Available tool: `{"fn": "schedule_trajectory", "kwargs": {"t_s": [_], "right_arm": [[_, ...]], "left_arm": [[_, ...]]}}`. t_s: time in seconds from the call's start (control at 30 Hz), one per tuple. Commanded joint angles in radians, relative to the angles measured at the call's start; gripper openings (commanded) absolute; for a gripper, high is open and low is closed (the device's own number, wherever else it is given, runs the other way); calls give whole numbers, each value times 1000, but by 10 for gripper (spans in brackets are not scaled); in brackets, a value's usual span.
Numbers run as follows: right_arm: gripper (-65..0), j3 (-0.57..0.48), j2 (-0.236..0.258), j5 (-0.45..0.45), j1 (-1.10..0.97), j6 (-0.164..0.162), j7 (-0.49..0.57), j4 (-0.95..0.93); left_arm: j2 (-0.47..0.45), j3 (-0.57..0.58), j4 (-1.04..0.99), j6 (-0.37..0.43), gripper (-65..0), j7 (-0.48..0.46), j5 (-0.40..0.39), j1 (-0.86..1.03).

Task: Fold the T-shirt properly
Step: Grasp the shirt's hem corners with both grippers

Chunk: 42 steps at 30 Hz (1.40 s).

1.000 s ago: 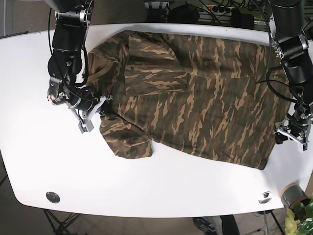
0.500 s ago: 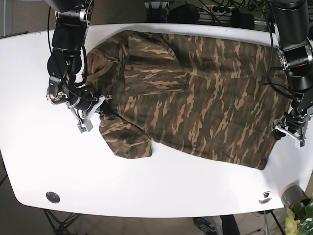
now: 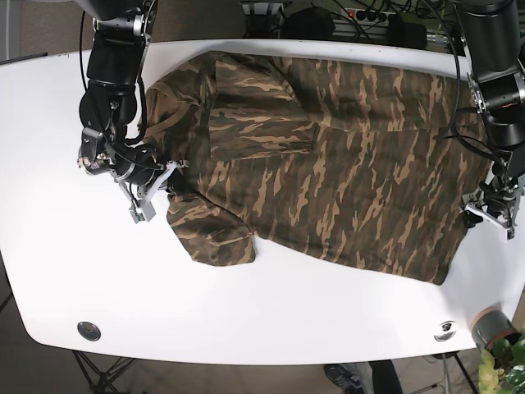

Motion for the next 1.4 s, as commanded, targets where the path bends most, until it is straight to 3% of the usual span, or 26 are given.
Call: {"fn": "schedule_trajectory", "kwargs": {"t_s": [0.0, 0.4, 0.5, 0.63, 0.8, 0.93, 1.0, 1.2, 1.37], "right_arm": [[-628, 2, 12, 51, 23, 9, 13, 23], [-628, 2, 12, 59, 23, 5, 11, 23], [-628, 2, 11, 59, 23, 2, 11, 18], [-628, 2, 11, 59, 23, 2, 11, 18], [-628, -1, 15, 57, 26, 0, 11, 17], [-628, 0, 21, 57, 32, 0, 11, 17], [-628, -1, 40, 57, 32, 0, 11, 17], [-628, -1, 80, 56, 46, 0, 13, 17], [-626, -4, 96, 57, 50, 0, 10, 20]], "left_arm": [[0, -1, 12, -3, -285, -17, -8, -24], [27, -3, 19, -4, -297, -15, -8, 41], [27, -3, 25, -4, -399, -15, -8, 61], [27, -1, 25, -4, -650, -14, -8, 62], [27, -9, 29, -18, -650, 55, -16, 82], [27, -12, 99, -90, -650, 107, -16, 134], [27, -55, 179, -125, -650, 149, -20, 193], [61, -228, 496, -130, -650, 305, -16, 404], [107, -288, 770, -130, -650, 407, -13, 545]]}}
